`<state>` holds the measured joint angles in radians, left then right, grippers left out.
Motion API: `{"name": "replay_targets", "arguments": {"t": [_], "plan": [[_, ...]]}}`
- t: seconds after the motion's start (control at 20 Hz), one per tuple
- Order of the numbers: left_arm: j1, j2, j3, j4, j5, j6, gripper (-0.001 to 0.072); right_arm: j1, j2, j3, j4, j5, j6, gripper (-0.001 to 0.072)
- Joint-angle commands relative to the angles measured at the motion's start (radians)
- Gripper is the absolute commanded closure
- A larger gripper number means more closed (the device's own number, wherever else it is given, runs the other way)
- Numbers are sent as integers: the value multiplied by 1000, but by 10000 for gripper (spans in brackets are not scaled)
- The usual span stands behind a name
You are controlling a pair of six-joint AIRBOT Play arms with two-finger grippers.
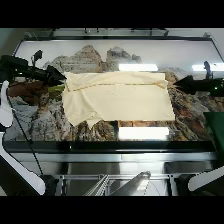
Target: Fold the shirts.
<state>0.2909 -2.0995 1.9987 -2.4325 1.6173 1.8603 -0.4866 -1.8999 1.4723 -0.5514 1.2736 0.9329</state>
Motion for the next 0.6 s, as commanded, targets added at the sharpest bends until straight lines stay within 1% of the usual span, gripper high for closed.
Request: {"name": "replay_targets", "arguments": {"t": [0.0,0.15,0.25,0.4,0.55], "plan": [[48,29,-3,146,192,-158,6,-88,18,-41,-175,264,51,357],[53,110,-176,164,163,-159,6,-84,23,-162,-262,237,42,357],[50,168,-295,164,135,-156,6,-70,23,-222,-275,176,40,356],[50,264,-477,174,90,-137,6,-22,22,-260,-276,159,32,356],[50,360,-652,281,12,-129,6,61,22,-260,-276,158,32,356]]}}
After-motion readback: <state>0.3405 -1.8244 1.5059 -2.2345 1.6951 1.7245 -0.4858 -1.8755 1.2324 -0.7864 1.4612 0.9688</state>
